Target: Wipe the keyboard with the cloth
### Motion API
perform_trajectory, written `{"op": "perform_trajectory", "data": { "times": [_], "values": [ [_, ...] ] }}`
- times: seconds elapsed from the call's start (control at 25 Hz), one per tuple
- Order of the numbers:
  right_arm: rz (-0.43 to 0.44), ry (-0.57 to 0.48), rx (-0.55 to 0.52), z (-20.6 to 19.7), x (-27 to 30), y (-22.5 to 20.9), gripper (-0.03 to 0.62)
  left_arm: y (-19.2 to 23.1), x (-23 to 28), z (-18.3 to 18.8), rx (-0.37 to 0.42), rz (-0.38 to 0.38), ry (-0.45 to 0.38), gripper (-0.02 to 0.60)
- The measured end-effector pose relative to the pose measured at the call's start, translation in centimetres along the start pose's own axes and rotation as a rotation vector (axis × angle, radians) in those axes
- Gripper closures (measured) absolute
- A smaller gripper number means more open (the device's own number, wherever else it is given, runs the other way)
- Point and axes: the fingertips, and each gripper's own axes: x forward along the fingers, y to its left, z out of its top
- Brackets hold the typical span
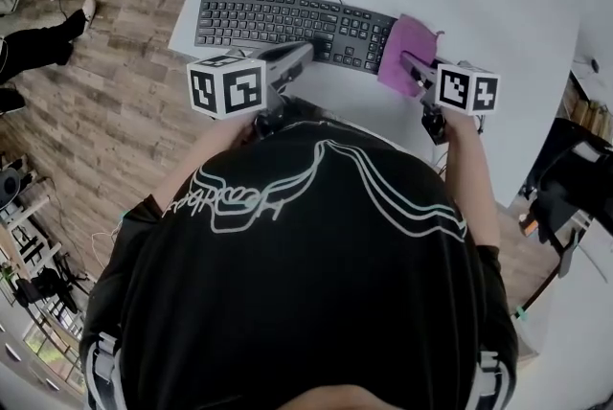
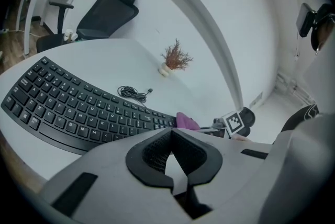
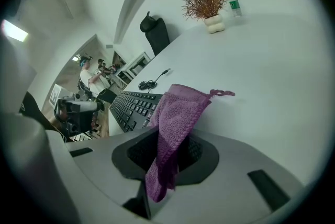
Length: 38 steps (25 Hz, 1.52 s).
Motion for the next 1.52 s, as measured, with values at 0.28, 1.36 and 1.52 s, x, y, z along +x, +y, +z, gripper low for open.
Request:
{"op": "perform_trajectory", "data": {
  "times": [0.28, 1.36, 1.52],
  "values": [
    [0.015, -0.039, 0.015, -0.4, -1.1, -1.5, 0.534, -0.9, 0.0, -0.3, 0.004, 0.036, -0.019, 0.576],
    [0.113, -0.560, -0.055, -0.9, -12.1, 14.2, 0.534, -7.2, -8.5, -3.3, 0.160, -0.109, -0.028, 0.575],
    [0.147, -0.622, -0.112, -2.5, -14.1, 21.3, 0.534, -9.3, -13.5, -4.4, 0.236, -0.153, -0.076, 0.577]
  ]
}}
